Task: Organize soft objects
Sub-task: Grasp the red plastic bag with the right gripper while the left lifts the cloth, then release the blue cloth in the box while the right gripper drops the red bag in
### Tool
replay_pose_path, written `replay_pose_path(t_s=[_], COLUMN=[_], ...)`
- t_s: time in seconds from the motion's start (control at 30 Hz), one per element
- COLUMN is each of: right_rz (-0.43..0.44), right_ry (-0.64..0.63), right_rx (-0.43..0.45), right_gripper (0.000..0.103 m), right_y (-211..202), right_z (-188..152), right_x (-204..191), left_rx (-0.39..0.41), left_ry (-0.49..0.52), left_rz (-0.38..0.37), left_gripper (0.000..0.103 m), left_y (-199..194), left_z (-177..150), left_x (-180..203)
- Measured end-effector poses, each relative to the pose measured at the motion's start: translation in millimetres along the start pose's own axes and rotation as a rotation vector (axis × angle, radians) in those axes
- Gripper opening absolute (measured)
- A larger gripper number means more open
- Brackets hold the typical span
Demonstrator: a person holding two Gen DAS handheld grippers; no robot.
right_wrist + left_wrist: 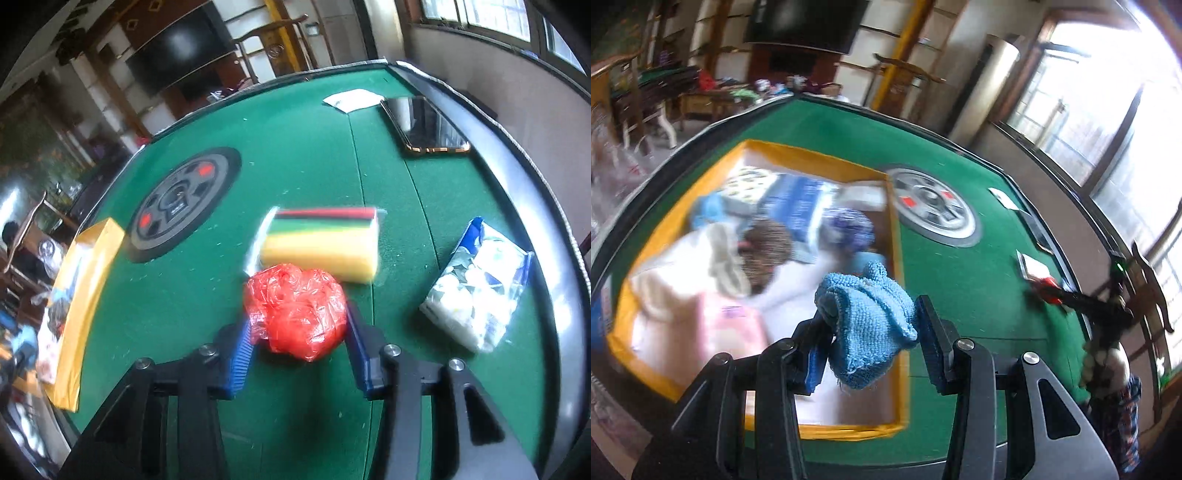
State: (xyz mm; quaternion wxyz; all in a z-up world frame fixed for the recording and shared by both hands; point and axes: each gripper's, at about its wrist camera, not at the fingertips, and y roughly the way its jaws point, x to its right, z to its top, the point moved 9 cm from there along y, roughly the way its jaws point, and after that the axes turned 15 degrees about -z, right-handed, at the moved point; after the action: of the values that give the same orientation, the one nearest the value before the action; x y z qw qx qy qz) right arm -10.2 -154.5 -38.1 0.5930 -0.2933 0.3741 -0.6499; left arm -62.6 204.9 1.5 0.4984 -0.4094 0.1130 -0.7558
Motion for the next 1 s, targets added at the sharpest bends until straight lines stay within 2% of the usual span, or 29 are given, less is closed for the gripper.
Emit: replay_pose_path(t_s=[0.23,0.47,0.6,0.77,0.9,1.0], right_rz=[0.05,0.232,0.345,0.422,0.46,0.456], right_ry=[-0.059,-0.101,-0.136,-0.235,-0.337,-0.415], right_rx=[0.041,0.045,0.007,-0.02,-0.033,-0.06], right_gripper=[0.042,0.042,0.042,0.042,0.042,0.042], right_y=[-41,-65,-69,-76,-76,-66], right_z=[-16,-13,-14,-26,-35,-43], right_x=[-18,-75,-123,-195,-258,-308], left_rx=[0.013,0.034,0.022,-0.01,-0.024,-0.038], left_ry=[-0.097,-0.123,-0.138,-0.138,-0.101,-0.116], left_rz=[0.037,0.02,0.014,0.013,0.044,0.044], left_gripper=[0.042,0.042,0.042,0.042,0.042,0.042], left_y=[-15,-22,-21,-14,-4,8], left_z=[11,9,8,25,47,64], left_x=[-49,-58,-62,-68,-75,-86])
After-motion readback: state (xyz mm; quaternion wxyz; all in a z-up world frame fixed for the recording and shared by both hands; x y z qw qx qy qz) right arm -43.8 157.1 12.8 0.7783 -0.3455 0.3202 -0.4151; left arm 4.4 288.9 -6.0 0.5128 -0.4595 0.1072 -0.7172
